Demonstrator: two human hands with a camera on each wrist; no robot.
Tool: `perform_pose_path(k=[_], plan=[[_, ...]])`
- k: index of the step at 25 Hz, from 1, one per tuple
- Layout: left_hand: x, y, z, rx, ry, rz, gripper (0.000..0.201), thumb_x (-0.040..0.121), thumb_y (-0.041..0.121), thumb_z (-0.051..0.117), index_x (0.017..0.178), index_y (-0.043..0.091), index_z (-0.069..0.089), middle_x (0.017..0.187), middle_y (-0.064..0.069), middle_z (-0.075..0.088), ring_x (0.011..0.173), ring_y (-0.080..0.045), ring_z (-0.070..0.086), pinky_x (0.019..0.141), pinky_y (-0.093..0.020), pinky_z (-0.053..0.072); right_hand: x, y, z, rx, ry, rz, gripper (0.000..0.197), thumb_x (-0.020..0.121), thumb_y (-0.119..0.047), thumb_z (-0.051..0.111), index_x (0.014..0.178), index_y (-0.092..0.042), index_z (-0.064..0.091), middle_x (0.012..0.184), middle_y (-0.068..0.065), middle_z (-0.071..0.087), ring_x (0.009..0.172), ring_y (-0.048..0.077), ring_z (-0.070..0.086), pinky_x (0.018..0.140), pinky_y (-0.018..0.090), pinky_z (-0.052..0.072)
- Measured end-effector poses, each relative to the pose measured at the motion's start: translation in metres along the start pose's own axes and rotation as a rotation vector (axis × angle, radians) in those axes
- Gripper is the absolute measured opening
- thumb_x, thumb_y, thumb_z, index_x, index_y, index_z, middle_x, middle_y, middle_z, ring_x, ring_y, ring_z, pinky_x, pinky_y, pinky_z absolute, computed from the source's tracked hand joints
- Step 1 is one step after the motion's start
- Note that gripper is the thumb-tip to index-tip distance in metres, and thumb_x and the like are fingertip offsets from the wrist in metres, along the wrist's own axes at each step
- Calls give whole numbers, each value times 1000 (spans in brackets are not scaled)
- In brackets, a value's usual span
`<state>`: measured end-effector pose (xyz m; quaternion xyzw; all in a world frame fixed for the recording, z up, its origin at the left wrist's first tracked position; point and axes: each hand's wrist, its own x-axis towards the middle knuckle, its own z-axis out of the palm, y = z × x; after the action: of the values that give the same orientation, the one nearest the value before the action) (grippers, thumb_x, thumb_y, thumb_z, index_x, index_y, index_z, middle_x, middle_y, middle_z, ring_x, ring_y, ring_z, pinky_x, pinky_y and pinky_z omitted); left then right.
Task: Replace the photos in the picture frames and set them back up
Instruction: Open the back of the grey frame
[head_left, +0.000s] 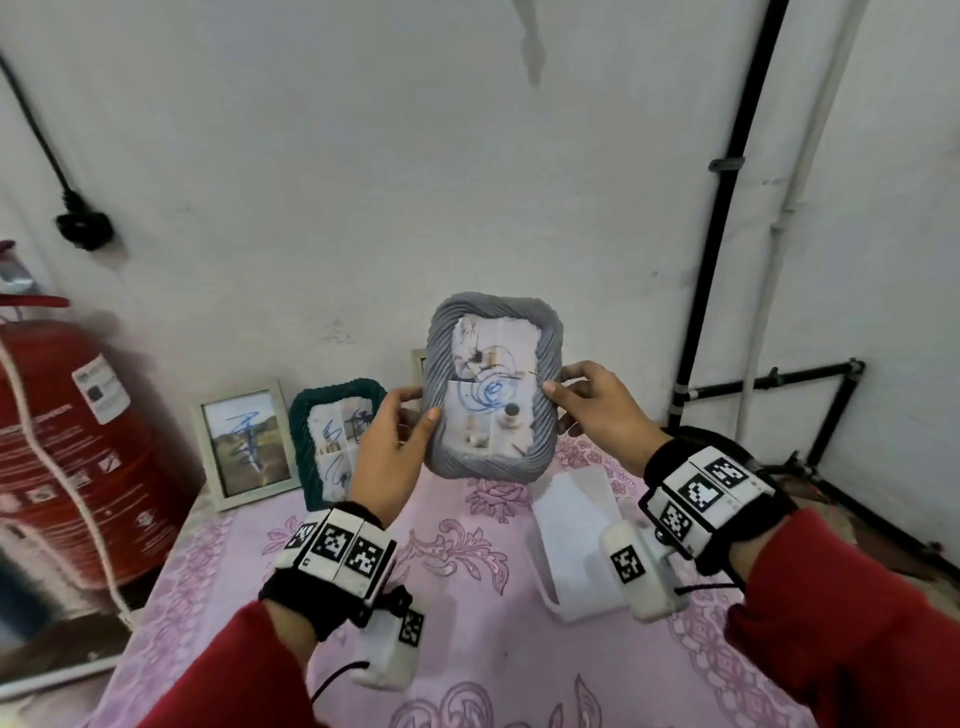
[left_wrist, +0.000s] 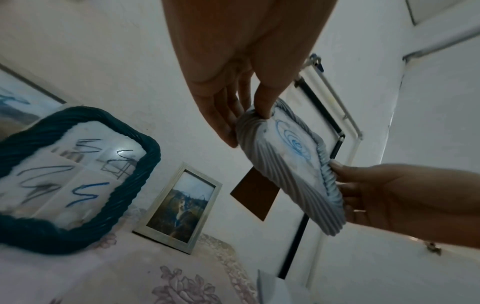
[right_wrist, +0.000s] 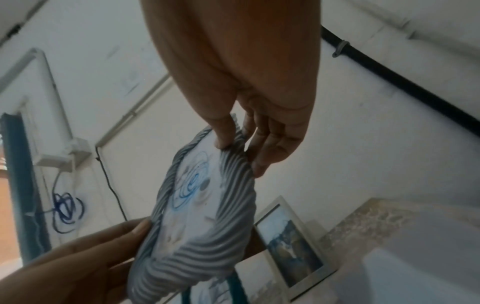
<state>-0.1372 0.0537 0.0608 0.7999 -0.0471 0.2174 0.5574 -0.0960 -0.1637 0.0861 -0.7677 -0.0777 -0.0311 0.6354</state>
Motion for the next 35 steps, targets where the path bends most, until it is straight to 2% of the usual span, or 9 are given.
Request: perform_pose_path(k=[4, 6, 12, 16, 20, 24, 28, 31, 35], plan=[[-46, 10, -22, -171, 13, -75, 26, 92, 16, 53, 118, 11, 51, 91, -4, 62, 83, -17, 63, 69, -29, 56, -46, -9, 20, 135, 23, -56, 17, 93, -17, 55, 106, -9, 48, 99, 12, 59, 79, 16, 57, 58, 16, 47], [-70, 11, -32, -220, 46, -86, 21, 92, 15, 53, 113, 15, 54, 97, -11, 64, 88, -22, 65, 73, -36, 57, -68, -8, 31, 273, -17, -52, 16, 94, -15, 52, 108, -9, 47, 99, 11, 61, 77, 11, 60, 58, 11, 49], [-130, -1, -45, -293, 121, -127, 18, 90, 11, 56, 106, 18, 58, 89, -12, 67, 80, -17, 66, 62, -26, 56, -115, 14, 57, 488, -94, 39, 22, 96, -17, 48, 116, -8, 46, 96, 12, 67, 73, 9, 69, 61, 18, 55], [-166, -15, -49, -279, 158, -201, 20, 90, 13, 58, 108, 20, 59, 90, -15, 69, 82, -22, 66, 71, -40, 57, -138, 36, 69, 461, -106, 105, 24, 95, -19, 49, 118, -10, 47, 106, 14, 66, 88, 19, 66, 72, 24, 56], [-192, -34, -42, -225, 190, -262, 24, 89, 16, 58, 113, 16, 58, 91, -20, 65, 83, -26, 64, 77, -49, 55, -158, 55, 74, 508, -105, 157, 12, 94, -14, 50, 106, -12, 52, 90, 5, 72, 75, 11, 70, 60, 22, 55], [-207, -47, -34, -93, 139, -344, 36, 90, 21, 59, 124, 13, 53, 107, -7, 59, 95, -16, 58, 74, -25, 55, -168, 66, 71, 518, -129, 190, 11, 93, -13, 53, 104, -13, 54, 88, 8, 73, 75, 15, 70, 62, 25, 57], [-212, -43, -25, 227, 88, -249, 62, 86, 27, 64, 141, 18, 36, 133, 0, 34, 124, -8, 32, 109, -28, 31, -172, 73, 71, 529, -148, 212, 6, 91, -11, 55, 96, -14, 54, 78, 2, 73, 69, 11, 69, 56, 22, 53], [-212, -27, -13, 270, -2, -47, 50, 88, 36, 60, 133, 35, 41, 131, 14, 39, 124, 1, 32, 107, -22, 29, -172, 74, 73, 563, -162, 217, 6, 91, -12, 56, 95, -16, 55, 82, 4, 74, 71, 13, 69, 57, 23, 53], [-215, -17, 2, 236, -80, 52, 40, 87, 48, 54, 125, 49, 43, 117, 32, 48, 115, 7, 43, 97, -16, 37, -170, 73, 76, 594, -212, 197, 8, 93, -14, 53, 100, -14, 56, 96, 8, 73, 80, 17, 70, 63, 25, 55]])
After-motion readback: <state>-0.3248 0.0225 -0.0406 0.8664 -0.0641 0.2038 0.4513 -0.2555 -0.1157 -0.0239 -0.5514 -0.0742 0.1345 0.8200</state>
